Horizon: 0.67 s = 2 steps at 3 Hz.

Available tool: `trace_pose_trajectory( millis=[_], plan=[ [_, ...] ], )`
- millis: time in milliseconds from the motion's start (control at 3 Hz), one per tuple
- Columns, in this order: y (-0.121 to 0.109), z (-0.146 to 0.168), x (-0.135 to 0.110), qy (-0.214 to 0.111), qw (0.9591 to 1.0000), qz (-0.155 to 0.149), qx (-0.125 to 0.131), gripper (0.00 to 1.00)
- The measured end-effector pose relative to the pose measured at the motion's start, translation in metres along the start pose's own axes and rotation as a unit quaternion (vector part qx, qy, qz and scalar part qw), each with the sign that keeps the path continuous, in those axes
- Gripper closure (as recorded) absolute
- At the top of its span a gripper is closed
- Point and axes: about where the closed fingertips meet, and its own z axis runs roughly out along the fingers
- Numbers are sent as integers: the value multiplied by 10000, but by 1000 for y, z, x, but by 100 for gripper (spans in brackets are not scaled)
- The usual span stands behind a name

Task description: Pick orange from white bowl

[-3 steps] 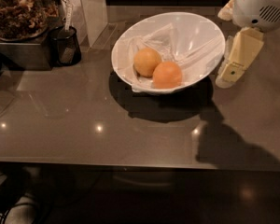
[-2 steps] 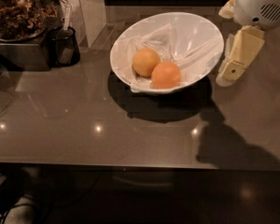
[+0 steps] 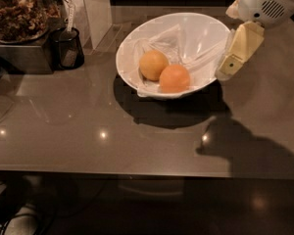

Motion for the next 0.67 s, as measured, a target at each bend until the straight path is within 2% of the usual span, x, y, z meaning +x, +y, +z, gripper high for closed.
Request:
trace_pose_trajectory(
  millis=[333, 667],
  plan=[
    [-22, 9, -20, -281, 9996, 61, 12, 0],
    [-24, 9, -22, -312, 9995, 60, 30, 0]
  ],
)
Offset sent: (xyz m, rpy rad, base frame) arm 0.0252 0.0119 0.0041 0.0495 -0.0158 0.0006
